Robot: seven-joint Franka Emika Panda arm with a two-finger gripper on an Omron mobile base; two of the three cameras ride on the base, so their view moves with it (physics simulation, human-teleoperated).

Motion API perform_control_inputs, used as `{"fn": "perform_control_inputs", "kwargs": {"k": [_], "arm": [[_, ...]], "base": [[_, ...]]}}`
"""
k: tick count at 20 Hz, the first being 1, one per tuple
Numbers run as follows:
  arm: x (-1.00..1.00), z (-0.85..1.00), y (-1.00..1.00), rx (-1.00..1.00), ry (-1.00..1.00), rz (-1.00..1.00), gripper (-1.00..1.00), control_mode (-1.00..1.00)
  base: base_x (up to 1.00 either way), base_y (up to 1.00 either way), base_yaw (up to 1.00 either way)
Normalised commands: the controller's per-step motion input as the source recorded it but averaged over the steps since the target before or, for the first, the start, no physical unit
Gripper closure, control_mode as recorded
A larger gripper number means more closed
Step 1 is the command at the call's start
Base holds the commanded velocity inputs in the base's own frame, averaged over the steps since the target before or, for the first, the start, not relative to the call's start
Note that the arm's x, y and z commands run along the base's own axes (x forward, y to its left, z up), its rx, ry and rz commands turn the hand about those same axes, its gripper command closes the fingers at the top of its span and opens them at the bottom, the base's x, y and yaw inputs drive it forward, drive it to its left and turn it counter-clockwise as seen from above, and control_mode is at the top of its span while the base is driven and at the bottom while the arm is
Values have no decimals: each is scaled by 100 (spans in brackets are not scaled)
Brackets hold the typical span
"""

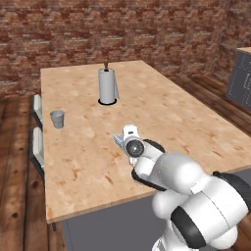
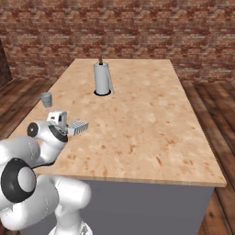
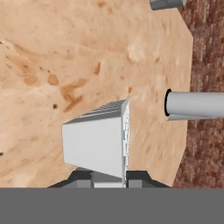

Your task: Open the freezer door, pick up the ice cube tray from the freezer, and place it on the dining counter.

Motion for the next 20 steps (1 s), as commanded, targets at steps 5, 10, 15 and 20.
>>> {"fn": "perform_control_inputs", "kwargs": {"k": [5,10,15,20], "arm": [[50,-22,8,1,4,0,100,-100],[48,-21,8,0,7,0,100,-100],[43,-16,8,0,9,0,100,-100],[32,0,6,0,12,0,-100,-100]], "base": [[0,0,0],[0,0,0],[0,0,0],[0,0,0]]}}
